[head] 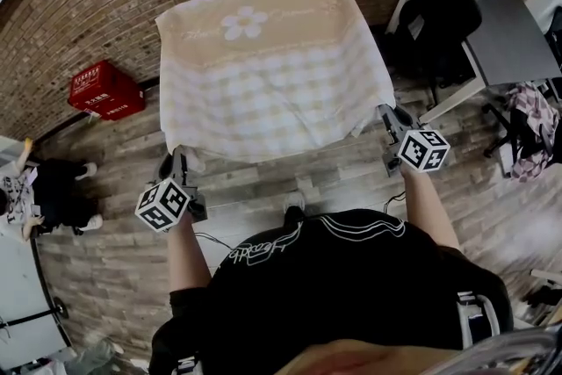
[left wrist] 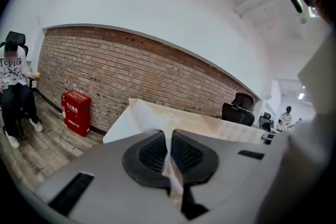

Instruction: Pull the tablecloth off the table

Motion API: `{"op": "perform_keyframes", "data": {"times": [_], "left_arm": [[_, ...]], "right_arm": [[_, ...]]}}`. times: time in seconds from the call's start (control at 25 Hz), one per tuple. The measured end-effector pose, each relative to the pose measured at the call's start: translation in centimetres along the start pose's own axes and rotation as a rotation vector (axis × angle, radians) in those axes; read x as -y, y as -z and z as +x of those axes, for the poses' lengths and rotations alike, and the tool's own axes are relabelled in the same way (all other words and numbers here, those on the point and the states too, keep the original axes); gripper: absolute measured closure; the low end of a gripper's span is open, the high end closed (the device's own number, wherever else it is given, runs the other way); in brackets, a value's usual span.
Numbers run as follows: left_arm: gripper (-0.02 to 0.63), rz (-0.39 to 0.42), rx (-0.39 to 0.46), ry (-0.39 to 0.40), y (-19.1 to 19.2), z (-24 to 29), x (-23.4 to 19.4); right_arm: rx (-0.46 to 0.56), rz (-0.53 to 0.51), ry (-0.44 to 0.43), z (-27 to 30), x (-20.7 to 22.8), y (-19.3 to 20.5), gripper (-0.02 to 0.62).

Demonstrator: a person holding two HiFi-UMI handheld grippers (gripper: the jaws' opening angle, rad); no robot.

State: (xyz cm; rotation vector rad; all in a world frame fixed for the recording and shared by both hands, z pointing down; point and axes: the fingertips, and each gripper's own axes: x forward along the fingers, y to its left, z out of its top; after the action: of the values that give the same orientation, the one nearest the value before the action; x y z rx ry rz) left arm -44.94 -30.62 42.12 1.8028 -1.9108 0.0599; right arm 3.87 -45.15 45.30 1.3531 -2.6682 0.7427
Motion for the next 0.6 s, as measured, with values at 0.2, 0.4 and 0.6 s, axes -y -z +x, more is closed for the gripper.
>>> {"op": "perform_keyframes", "data": {"times": [0.2, 0.4, 0.6], "left_arm": [[0.6, 0.006, 0.01, 0.007, 0.4, -2.1, 1.4], [0.6, -0.001, 0.023, 0.015, 2.8, -5.0, 3.3], [0.6, 0.003, 0.061, 0.018, 5.9, -9.2, 5.0]], "right_arm": [[-0.016, -0.018, -0.004, -1.8, -0.9, 0.2, 0.588], [-0.017, 0.018, -0.026, -5.0, -1.2, 1.8, 0.588], [-0.002, 0.009, -0.053, -8.9, -1.7, 3.6, 0.588]]}}
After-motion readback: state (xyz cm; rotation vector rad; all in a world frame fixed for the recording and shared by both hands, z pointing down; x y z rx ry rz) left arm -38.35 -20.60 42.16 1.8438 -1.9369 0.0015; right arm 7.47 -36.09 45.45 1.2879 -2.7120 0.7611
